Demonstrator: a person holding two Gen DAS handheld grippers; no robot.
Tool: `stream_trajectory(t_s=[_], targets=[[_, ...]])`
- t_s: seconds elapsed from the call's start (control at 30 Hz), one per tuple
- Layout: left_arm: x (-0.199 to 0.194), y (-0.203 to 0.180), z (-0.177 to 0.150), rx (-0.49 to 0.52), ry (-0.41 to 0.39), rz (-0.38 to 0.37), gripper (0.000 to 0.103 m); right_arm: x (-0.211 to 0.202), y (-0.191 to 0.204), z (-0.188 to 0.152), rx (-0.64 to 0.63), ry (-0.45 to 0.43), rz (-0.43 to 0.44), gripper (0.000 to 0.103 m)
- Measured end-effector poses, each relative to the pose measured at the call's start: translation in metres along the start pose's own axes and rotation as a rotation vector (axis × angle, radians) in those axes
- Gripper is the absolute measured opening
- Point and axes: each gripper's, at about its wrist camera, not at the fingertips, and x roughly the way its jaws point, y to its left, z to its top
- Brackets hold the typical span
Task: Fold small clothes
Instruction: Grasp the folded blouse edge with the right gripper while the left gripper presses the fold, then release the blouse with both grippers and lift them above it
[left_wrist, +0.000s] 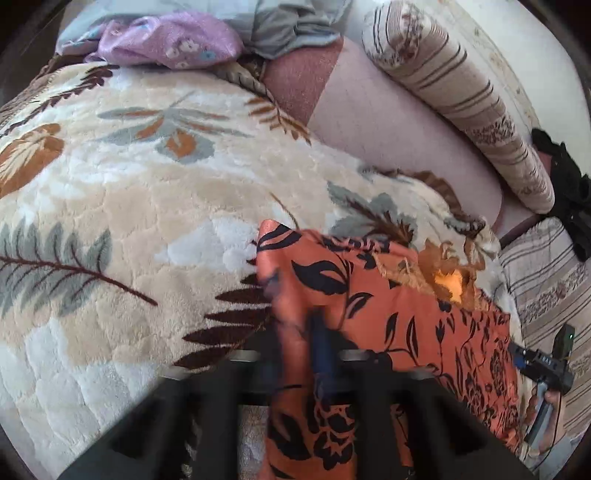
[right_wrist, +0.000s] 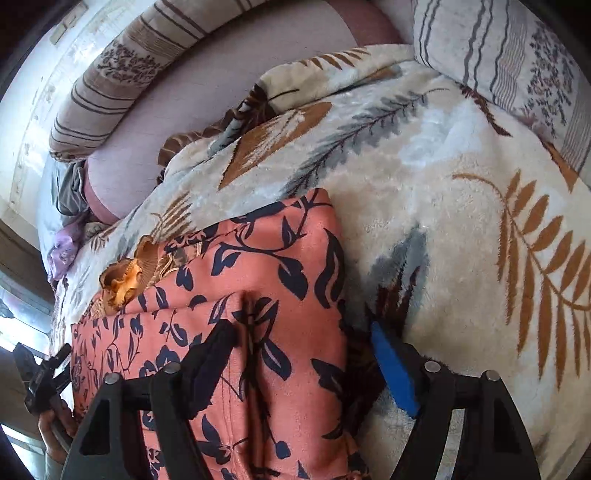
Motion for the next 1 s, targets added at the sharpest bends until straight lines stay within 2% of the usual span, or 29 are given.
stream_trajectory(t_s=[0.03, 0.07, 0.17, 0.2, 0.23, 0.27, 0.33, 0.37, 0.4, 0.43, 0.47, 0.57, 0.6, 0.63, 0.67, 0.7, 0.73, 0.8, 0.87, 0.93, 0.97, 1.0], targets=[[-0.003, 0.001, 0.002, -0.007, -0.014, 0.001, 0.008, 0.002, 0.001, 0.001, -0.008, 0.031, -0.003, 0.013], [-0.009, -0.001, 0.003, 0.01, -0.037, 0.009, 0.008, -0.001, 0.007, 0.002, -0.034, 0.032, -0.027, 0.013], [-0.031, -0.016, 0.003, 0.103, -0.142, 0.032, 0.008, -0.02, 0.034, 0.0, -0.182, -0.062, -0.152, 0.011], [-0.024, -0.015, 0.002, 0.116, -0.125, 0.058, 0.009, -0.013, 0.032, -0.003, -0.19, -0.056, -0.189, 0.012], [-0.008, -0.01, 0.0, 0.118, -0.065, 0.113, 0.01, 0.003, 0.023, -0.004, -0.173, 0.0, -0.206, 0.015], [0.004, -0.003, -0.002, 0.09, -0.016, 0.134, 0.015, 0.007, 0.016, -0.003, -0.137, 0.017, -0.175, 0.018], [-0.006, 0.01, 0.001, 0.014, -0.053, 0.065, 0.022, -0.011, 0.009, 0.003, -0.053, -0.037, -0.076, 0.021], [-0.012, 0.013, 0.005, -0.004, -0.073, 0.067, 0.046, -0.021, 0.008, 0.007, -0.034, -0.062, -0.04, 0.027], [-0.019, 0.014, 0.008, -0.014, -0.106, 0.079, 0.07, -0.027, 0.008, 0.012, -0.031, -0.078, -0.023, 0.052], [-0.024, 0.016, 0.013, -0.016, -0.139, 0.086, 0.075, -0.029, 0.01, 0.018, -0.027, -0.088, -0.011, 0.087], [-0.026, 0.016, 0.017, -0.01, -0.156, 0.079, 0.075, -0.03, 0.01, 0.024, -0.021, -0.102, 0.007, 0.091], [-0.01, 0.019, 0.026, -0.007, -0.103, 0.021, 0.074, -0.015, 0.01, 0.042, 0.008, -0.096, 0.043, 0.091], [-0.002, 0.021, 0.026, -0.007, -0.079, 0.002, 0.043, -0.006, 0.007, 0.047, 0.029, -0.078, 0.047, 0.089], [0.01, 0.023, 0.026, 0.003, -0.036, 0.025, 0.01, 0.009, 0.006, 0.051, 0.037, -0.033, 0.05, 0.076], [0.019, 0.024, 0.026, 0.006, -0.018, 0.037, 0.007, 0.023, 0.005, 0.051, 0.024, 0.024, 0.023, 0.049], [0.019, 0.029, 0.026, -0.017, -0.029, 0.022, 0.007, 0.029, 0.009, 0.051, -0.014, 0.035, -0.04, 0.021], [0.02, 0.032, 0.029, -0.054, -0.025, 0.012, 0.007, 0.028, 0.014, 0.053, -0.039, 0.018, -0.074, 0.016], [0.019, 0.032, 0.033, -0.073, -0.023, 0.034, 0.009, 0.022, 0.014, 0.055, -0.018, -0.025, -0.156, 0.016], [0.012, 0.031, 0.034, -0.096, -0.02, 0.053, 0.011, 0.011, 0.014, 0.053, 0.042, -0.053, -0.195, 0.032], [-0.009, 0.031, 0.031, -0.117, -0.028, 0.064, 0.034, -0.006, 0.026, 0.044, 0.038, -0.024, -0.171, 0.052], [-0.025, 0.031, 0.027, -0.123, -0.049, 0.05, 0.056, -0.022, 0.038, 0.035, 0.002, -0.051, -0.185, 0.061], [-0.043, 0.032, 0.02, -0.122, -0.086, 0.033, 0.065, -0.039, 0.054, 0.024, -0.055, -0.081, -0.202, 0.063]])
